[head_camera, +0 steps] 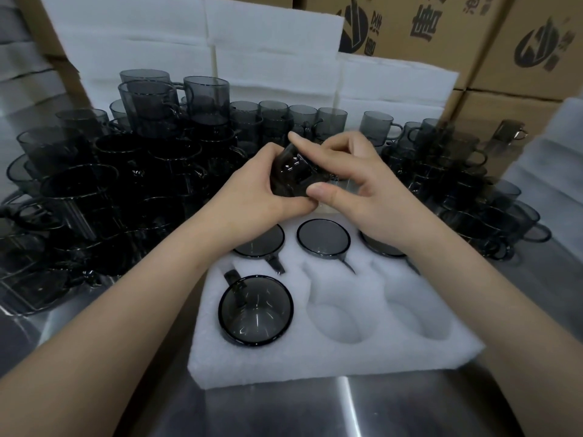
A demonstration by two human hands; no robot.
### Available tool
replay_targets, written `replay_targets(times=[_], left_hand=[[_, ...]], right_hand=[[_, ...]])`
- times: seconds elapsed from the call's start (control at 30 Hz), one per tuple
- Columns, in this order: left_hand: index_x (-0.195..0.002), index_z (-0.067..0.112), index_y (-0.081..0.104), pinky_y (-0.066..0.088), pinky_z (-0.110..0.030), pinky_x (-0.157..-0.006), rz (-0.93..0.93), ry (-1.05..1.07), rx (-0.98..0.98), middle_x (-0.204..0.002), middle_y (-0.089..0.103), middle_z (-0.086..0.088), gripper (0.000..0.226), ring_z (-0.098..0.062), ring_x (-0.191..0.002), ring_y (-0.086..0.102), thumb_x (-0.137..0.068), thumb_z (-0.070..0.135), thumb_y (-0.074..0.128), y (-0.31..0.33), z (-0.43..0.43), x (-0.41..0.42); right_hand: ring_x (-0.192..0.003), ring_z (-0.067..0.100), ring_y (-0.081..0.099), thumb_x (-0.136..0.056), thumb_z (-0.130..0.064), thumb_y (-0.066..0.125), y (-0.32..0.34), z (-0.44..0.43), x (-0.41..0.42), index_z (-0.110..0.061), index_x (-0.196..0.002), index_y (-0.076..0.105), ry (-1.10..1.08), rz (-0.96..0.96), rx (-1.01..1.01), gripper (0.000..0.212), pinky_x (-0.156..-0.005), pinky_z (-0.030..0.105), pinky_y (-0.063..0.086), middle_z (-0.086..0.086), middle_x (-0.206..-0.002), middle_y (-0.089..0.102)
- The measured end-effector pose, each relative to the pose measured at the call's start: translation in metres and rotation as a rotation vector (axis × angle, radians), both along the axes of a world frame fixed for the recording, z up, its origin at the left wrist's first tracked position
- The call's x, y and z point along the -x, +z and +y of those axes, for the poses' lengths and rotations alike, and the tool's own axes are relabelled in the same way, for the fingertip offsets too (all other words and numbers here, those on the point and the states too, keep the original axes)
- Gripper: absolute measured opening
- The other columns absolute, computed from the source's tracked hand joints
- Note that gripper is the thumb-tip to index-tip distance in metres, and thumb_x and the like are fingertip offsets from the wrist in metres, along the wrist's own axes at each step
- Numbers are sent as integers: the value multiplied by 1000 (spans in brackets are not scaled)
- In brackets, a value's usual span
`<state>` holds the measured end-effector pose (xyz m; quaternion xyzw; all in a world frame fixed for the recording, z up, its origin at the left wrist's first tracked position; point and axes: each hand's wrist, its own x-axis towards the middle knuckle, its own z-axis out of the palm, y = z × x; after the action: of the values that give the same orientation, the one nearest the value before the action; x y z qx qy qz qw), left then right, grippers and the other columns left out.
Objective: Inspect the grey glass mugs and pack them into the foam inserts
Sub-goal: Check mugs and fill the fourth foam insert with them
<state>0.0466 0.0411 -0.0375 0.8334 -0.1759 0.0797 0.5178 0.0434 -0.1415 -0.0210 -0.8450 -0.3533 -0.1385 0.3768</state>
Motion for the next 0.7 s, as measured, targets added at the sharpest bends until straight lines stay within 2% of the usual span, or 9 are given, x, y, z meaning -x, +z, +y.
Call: replay_targets(times=[0.1, 0.2, 0.3, 0.4, 0.47, 0.53, 0.6, 0.63, 0.7], left_hand=[[-102, 29, 55, 45, -19, -72, 13, 31, -9, -91, 63, 14, 49, 5, -80, 59, -62, 47, 77, 2, -2, 2], [-94, 28, 55, 45, -20, -69, 38, 61, 13, -84, 61, 16, 53, 6, -73, 57, -53, 55, 74, 4, -4, 4], [-96, 26, 56, 54, -39, -85, 71, 56, 43, -90, 66, 9, 58, -10, -86, 67, -52, 59, 73, 5, -5, 4], [-102, 24, 57, 55, -46, -88, 79, 54, 61, -95, 70, 4, 59, -14, -86, 71, -57, 58, 74, 5, -5, 4], [-102, 25, 57, 57, -43, -85, 78, 71, 48, -92, 70, 5, 56, -11, -82, 71, -60, 58, 74, 4, -4, 3], [-100, 26, 57, 58, -39, -80, 81, 83, 43, -91, 70, 6, 52, -9, -79, 71, -63, 56, 74, 3, -4, 3], [-101, 25, 57, 58, -35, -74, 84, 76, 65, -92, 71, 6, 50, -8, -76, 72, -64, 55, 74, 3, -4, 3], [-102, 25, 57, 57, -32, -71, 82, 69, 83, -92, 71, 6, 50, -9, -76, 72, -66, 54, 74, 3, -4, 3], [-104, 24, 57, 55, -29, -69, 78, 55, 113, -93, 71, 6, 48, -9, -77, 72, -67, 51, 74, 3, -3, 3]], right_hand=[[-115, 31, 45, -86, -11, 65, 0, 2, 0, -21, -134, 45, -23, -163, -58, 52, -108, 38, 34, 10, -113, 50], [-103, 32, 52, -82, -10, 71, 1, 5, 1, -15, -125, 55, -70, -273, -148, 47, -96, 38, 42, 7, -103, 54], [-90, 29, 55, -77, -13, 78, 2, 7, 2, -18, -111, 67, -153, -292, -264, 36, -83, 39, 45, 5, -90, 56], [-75, 17, 56, -72, -23, 83, 3, 7, 1, -14, -84, 77, -263, -294, -330, 17, -70, 27, 41, 0, -76, 58], [-67, 10, 57, -68, -29, 85, 3, 7, 0, -14, -71, 76, -340, -225, -321, 17, -65, 23, 42, -3, -69, 66], [-66, 2, 62, -69, -33, 84, 3, 7, 0, -27, -68, 75, -359, -97, -307, 12, -66, 24, 47, -15, -68, 70], [-68, -5, 63, -73, -38, 81, 3, 6, 1, -41, -70, 72, -355, -64, -255, 10, -68, 20, 48, -27, -68, 67], [-70, -6, 63, -76, -39, 78, 3, 6, 1, -44, -73, 71, -350, -59, -227, 9, -69, 18, 48, -30, -67, 66], [-74, -1, 60, -82, -38, 73, 2, 5, -2, -41, -84, 74, -318, -17, -176, 4, -72, 21, 45, -20, -71, 65]])
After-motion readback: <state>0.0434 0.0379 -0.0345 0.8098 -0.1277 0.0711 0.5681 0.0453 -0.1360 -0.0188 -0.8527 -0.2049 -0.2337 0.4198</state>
